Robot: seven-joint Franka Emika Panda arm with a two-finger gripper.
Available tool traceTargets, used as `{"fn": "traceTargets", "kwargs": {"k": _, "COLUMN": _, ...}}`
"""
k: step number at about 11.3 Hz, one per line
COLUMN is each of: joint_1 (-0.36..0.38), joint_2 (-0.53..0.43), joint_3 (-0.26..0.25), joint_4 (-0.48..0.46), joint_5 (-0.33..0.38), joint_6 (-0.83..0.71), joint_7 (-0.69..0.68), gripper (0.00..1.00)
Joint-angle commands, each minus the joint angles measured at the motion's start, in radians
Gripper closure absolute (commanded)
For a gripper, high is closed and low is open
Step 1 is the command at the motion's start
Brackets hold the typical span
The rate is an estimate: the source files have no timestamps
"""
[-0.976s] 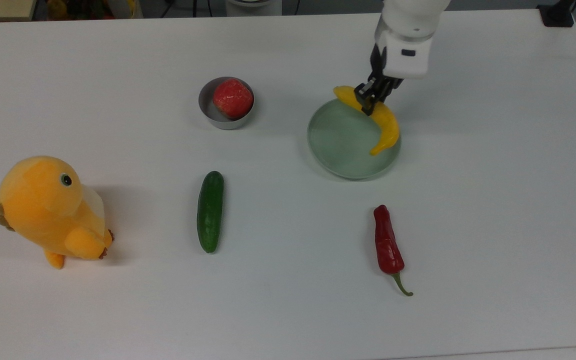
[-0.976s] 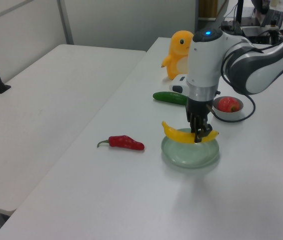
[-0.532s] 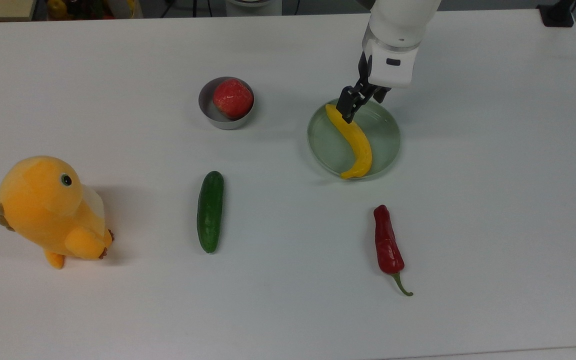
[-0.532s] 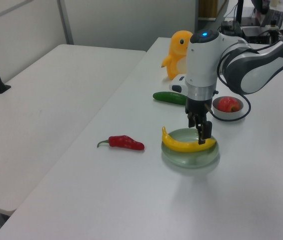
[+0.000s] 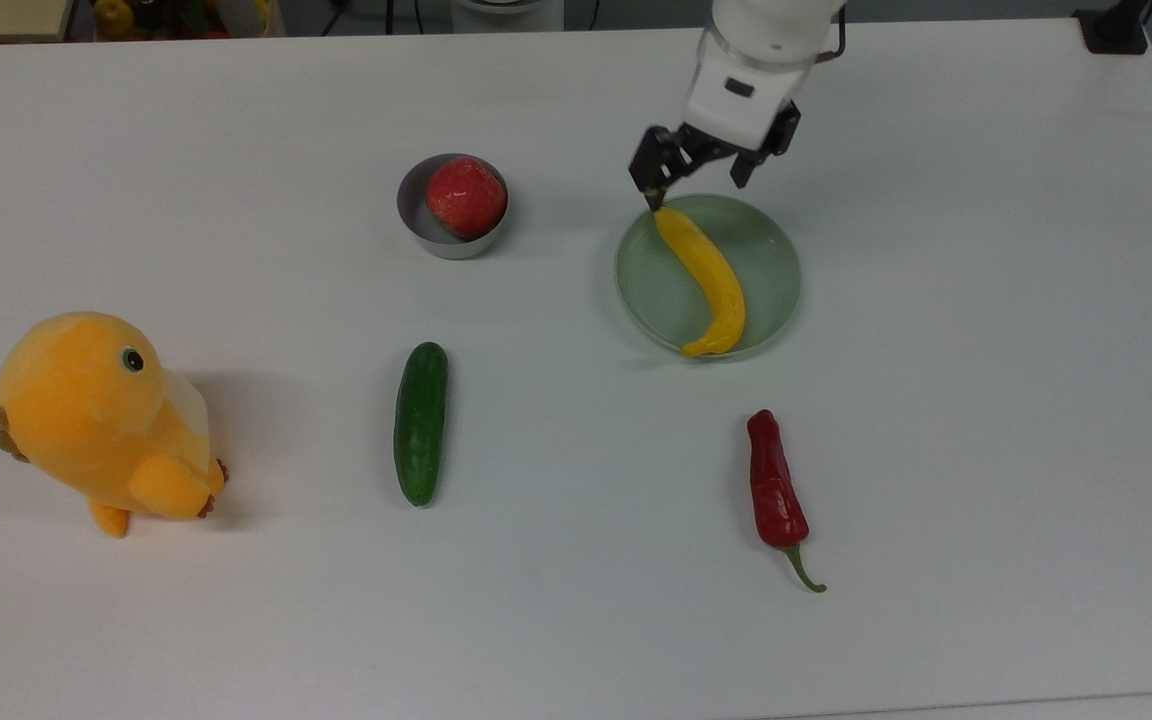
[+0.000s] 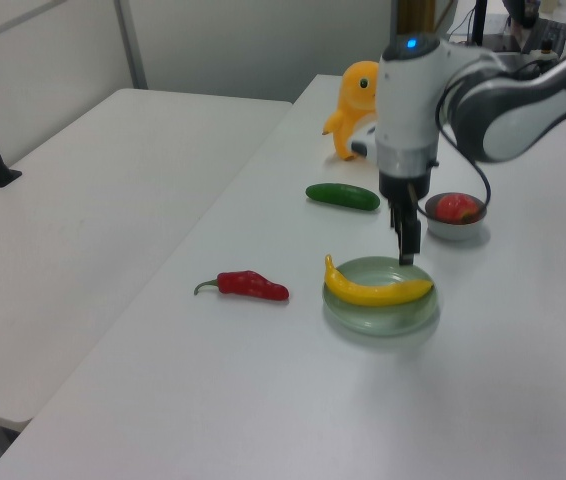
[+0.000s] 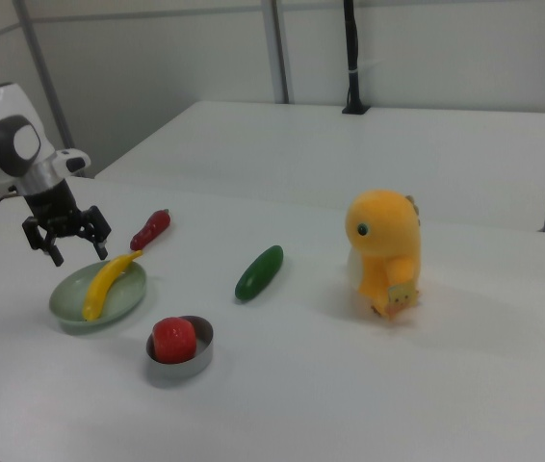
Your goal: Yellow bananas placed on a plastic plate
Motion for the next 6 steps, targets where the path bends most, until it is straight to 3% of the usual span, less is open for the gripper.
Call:
{"fn": "traceTargets", "kwargs": {"k": 1, "joint_1": -0.060, "joint_2": -0.112, "joint_3": -0.010, "joint_4": -0.016, "joint_5": 0.009, "joint_6": -0.054, "joint_7": 0.277, "gripper": 0.00}}
{"fn": "traceTargets", "kwargs": {"k": 5, "joint_1": -0.215, "joint_2": -0.185, "joint_3": -0.008, "joint_4": -0.018, "joint_5": 0.056, "joint_6": -0.052, "joint_7": 0.301, "gripper": 0.00}}
{"fn": "traceTargets", "kwargs": {"k": 6, "joint_1": -0.229, "joint_2": -0.201, "joint_3": -0.051, "joint_4": -0.016, "joint_5": 0.093, "joint_6": -0.042, "joint_7": 0.264, "gripper": 0.00}}
